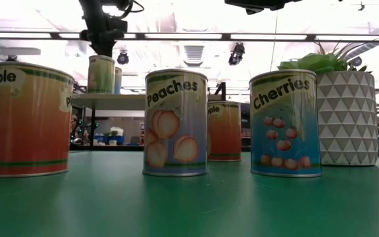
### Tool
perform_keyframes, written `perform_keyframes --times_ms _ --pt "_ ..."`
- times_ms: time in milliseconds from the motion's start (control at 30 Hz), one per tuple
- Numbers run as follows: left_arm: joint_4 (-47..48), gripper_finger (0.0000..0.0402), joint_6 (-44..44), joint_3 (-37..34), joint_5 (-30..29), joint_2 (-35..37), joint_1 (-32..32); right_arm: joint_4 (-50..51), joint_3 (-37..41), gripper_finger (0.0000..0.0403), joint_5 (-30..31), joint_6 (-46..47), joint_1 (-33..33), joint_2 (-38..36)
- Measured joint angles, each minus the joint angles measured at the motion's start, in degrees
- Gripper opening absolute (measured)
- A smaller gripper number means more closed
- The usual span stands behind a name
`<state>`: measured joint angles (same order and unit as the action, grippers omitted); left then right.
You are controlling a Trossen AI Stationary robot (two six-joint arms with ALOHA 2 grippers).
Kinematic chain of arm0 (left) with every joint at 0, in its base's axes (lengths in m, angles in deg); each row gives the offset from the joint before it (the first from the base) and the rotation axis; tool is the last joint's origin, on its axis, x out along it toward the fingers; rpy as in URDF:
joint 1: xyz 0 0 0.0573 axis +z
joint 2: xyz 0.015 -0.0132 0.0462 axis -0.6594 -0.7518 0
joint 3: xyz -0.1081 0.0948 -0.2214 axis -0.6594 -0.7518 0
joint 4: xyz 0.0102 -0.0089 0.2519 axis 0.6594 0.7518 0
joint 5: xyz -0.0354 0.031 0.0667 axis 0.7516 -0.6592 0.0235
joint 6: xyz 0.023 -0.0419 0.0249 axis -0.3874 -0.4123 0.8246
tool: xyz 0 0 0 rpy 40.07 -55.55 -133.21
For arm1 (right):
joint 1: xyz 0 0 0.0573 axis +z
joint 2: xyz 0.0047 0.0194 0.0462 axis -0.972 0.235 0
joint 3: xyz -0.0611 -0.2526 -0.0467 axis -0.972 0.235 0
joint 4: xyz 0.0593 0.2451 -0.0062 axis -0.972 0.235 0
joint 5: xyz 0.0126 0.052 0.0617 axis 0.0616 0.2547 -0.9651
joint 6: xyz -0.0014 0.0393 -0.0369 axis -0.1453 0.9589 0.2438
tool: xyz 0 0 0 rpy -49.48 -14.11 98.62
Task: Pick and place cans onto a shelf
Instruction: Put the top canned pineapple on the shelf
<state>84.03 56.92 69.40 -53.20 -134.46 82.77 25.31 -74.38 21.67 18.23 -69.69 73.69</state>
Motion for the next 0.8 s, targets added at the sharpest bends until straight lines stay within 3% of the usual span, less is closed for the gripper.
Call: perform_keyframes --times_ms 133,300,467,567,667,800 --pt "-1.7 0.0 -2.11 -0.01 0.99 1.75 -0.91 0.0 0.0 0.0009 0.0 -0.02 0.0 0.0" --pt "-7.99 0.0 -5.3 -3.13 9.59 8.67 -7.41 0.0 0.0 0.0009 0.02 0.02 0.0 0.0" --pt "-20.8 0.0 -11.35 -13.53 10.31 19.33 -20.82 -0.09 0.0 0.0009 0.27 1.11 0.0 0.08" --pt "-31.99 0.0 -14.11 -22.59 10.22 25.46 -30.54 -0.41 0.0 0.0009 3.71 3.36 0.01 0.09" --pt "-43.71 0.0 -15.18 -31.27 8.32 30.27 -39.76 -0.18 0.0 0.0009 7.41 6.35 0.0 0.09" --pt "-57.51 0.0 -14.32 -39.56 4.63 34.33 -48.8 0.27 -0.09 0.0009 7.82 9.37 0.0 0.09"
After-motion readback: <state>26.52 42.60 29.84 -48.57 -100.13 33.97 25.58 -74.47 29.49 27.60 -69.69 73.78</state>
